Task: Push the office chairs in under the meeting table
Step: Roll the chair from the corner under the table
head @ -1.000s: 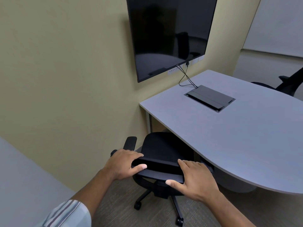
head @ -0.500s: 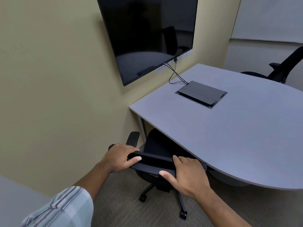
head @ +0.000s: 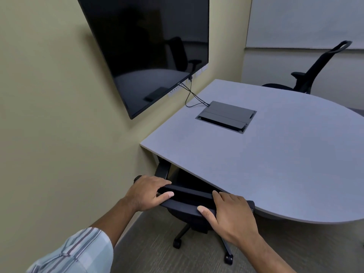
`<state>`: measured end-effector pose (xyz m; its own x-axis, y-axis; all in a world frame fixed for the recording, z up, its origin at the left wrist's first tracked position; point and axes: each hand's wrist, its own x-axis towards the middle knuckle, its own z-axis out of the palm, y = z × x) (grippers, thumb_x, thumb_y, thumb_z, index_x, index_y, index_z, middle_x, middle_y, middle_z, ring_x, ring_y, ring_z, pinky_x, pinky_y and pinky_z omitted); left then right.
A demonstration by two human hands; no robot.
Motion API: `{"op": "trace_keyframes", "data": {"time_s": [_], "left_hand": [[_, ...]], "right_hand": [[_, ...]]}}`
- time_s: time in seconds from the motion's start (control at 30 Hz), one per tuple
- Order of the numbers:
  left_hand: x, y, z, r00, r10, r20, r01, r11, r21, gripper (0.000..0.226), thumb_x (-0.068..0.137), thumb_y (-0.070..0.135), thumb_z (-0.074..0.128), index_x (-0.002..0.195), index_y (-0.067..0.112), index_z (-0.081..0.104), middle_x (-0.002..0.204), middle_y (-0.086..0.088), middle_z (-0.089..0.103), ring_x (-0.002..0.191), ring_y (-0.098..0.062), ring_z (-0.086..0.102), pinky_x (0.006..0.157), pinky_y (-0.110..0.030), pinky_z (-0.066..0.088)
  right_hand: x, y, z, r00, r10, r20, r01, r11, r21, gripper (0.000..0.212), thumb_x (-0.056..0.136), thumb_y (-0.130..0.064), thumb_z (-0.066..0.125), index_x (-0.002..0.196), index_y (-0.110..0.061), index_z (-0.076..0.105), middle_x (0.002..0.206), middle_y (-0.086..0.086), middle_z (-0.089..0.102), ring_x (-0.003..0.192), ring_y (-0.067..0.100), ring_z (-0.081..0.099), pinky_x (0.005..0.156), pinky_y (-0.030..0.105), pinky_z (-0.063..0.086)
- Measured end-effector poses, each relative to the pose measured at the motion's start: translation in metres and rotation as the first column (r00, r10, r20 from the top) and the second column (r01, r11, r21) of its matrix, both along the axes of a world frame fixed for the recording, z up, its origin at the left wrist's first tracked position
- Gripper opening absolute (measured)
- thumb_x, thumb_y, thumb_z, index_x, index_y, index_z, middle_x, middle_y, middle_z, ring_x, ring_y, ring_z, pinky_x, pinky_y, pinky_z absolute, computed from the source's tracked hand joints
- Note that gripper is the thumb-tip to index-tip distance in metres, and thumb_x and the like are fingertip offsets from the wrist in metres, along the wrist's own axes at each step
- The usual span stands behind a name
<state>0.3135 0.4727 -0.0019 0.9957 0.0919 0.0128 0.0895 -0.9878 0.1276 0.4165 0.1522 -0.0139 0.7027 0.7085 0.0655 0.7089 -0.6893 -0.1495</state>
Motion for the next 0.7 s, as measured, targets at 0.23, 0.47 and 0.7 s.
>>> {"op": "trace_keyframes", "data": {"time_s": [0.23,0.47,0.7], "left_hand": [[0.035,0.046,0.002,0.992,-0.124,0.024,0.124,0.992,0.009,0.082,0.102,0.085,0.024,0.14,0.029,0.071,0.129,0.015,0.077,0.115,-0.009,0.069,0.094,-0.032,0.048],[0.052,0.097,0.007,0.977,-0.213,0.026,0.213,0.977,0.019,0.068,0.104,0.074,0.04,0.141,0.027,0.072,0.135,0.014,0.075,0.122,-0.01,0.068,0.096,-0.027,0.042],[0.075,0.133,0.011,0.966,-0.256,0.02,0.256,0.967,0.018,0.073,0.102,0.077,0.034,0.14,0.028,0.073,0.132,0.013,0.077,0.121,-0.012,0.069,0.102,-0.036,0.048]], "right_hand": [[0.003,0.04,0.001,0.994,-0.103,0.023,0.102,0.995,0.015,0.09,0.1,-0.088,0.002,0.12,-0.027,0.065,0.101,-0.005,0.072,0.095,0.021,0.067,0.091,0.045,0.051],[-0.013,0.087,0.005,0.987,-0.159,0.032,0.159,0.987,-0.006,0.093,0.096,-0.092,-0.004,0.116,-0.026,0.06,0.104,-0.003,0.07,0.096,0.025,0.065,0.092,0.046,0.049],[-0.011,0.123,0.009,0.974,-0.224,0.034,0.223,0.975,0.017,0.091,0.097,-0.091,-0.001,0.107,-0.024,0.06,0.098,-0.002,0.069,0.092,0.026,0.065,0.089,0.048,0.05]]}}
